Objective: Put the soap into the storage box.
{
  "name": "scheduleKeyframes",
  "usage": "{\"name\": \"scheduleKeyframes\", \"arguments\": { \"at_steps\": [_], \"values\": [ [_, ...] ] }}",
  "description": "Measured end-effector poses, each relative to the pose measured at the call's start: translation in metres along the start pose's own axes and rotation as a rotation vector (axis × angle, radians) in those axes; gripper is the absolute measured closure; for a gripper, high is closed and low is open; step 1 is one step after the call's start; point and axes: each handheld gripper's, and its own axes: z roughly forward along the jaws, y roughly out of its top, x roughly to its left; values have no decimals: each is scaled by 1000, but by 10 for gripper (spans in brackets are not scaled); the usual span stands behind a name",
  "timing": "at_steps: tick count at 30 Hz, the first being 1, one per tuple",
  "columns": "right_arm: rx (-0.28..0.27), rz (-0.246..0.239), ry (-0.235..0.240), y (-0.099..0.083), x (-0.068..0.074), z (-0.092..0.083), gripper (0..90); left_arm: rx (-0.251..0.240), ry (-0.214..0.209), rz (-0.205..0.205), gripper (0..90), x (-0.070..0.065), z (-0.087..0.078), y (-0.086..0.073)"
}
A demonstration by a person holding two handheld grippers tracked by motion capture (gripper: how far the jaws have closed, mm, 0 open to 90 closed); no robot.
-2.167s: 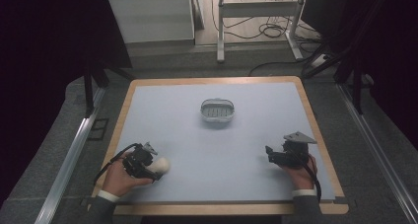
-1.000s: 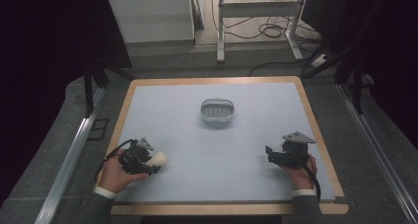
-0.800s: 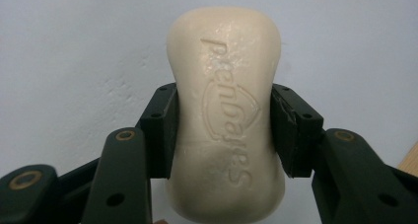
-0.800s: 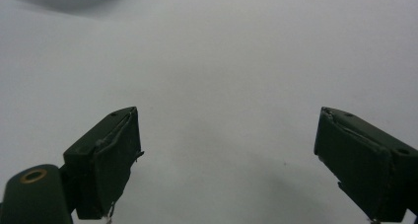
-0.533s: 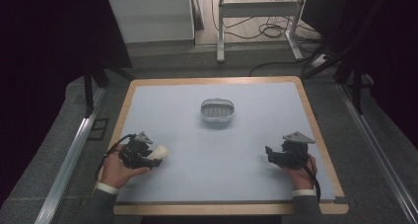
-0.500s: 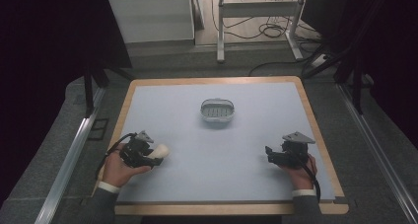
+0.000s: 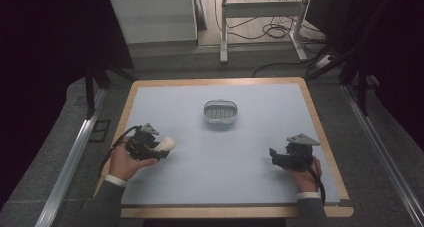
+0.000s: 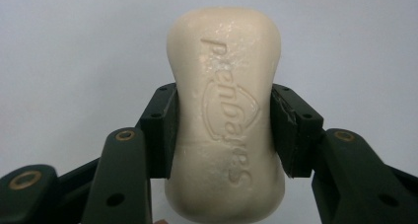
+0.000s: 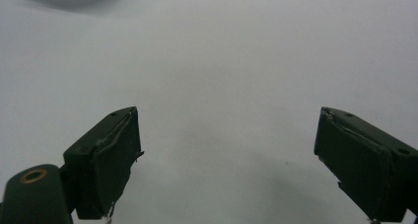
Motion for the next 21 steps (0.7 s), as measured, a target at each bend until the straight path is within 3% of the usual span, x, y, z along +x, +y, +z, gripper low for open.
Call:
{"name": "scheduleKeyframes", "arguments": {
  "at_steps": [21],
  "values": [
    [9,-3,0,-1,0,2,101,-24,1,25,494,2,7,38]
  ]
}}
